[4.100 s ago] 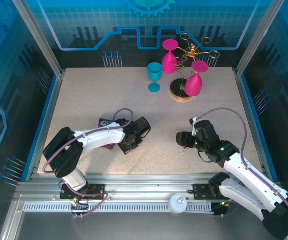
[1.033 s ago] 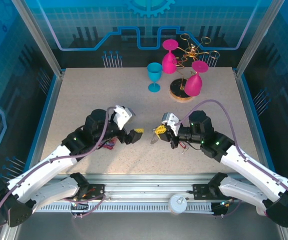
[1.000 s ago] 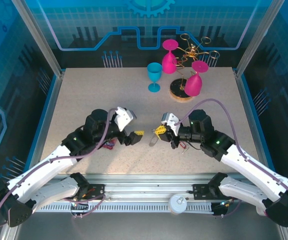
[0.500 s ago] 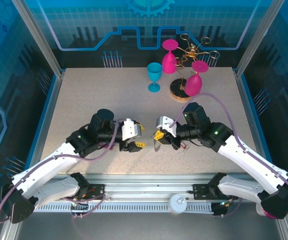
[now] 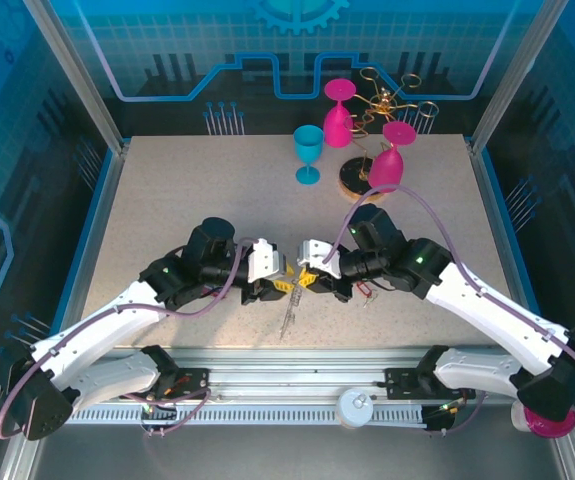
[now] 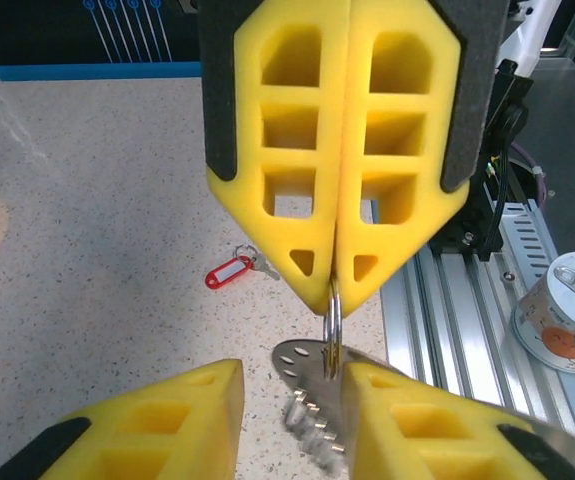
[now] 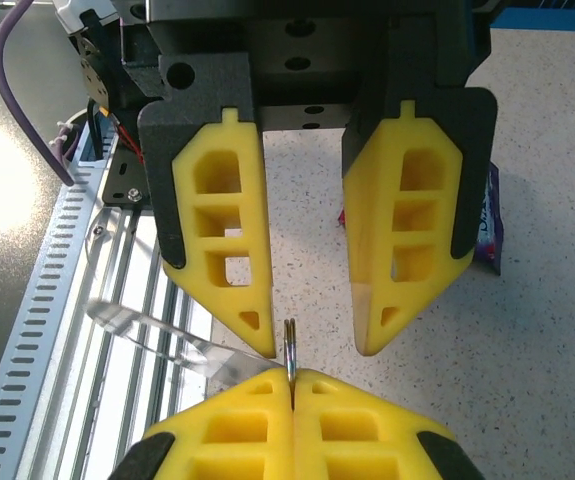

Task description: Put the keys on the keyring

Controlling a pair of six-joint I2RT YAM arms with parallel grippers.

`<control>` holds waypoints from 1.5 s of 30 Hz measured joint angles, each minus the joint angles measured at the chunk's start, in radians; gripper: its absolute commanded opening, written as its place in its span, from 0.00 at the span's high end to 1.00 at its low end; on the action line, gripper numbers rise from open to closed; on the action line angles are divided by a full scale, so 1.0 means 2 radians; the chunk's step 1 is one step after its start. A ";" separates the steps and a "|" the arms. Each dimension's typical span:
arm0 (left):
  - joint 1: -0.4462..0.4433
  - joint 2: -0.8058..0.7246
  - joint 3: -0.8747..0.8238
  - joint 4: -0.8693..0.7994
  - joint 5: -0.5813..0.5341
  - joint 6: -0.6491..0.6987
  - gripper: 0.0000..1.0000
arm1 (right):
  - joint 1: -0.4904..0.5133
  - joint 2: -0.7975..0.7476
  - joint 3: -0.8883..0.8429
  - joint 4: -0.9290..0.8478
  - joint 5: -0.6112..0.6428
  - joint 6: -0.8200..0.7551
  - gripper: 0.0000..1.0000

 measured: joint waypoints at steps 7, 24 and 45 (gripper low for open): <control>-0.003 0.000 0.000 0.000 0.005 -0.001 0.88 | 0.012 0.014 0.009 -0.009 0.023 -0.009 1.00; -0.003 -0.020 -0.049 0.092 0.008 -0.056 1.00 | -0.046 -0.149 -0.223 0.249 -0.003 0.109 0.55; -0.006 -0.051 -0.110 0.277 0.032 -0.187 1.00 | -0.046 -0.117 -0.262 0.434 -0.086 0.192 0.79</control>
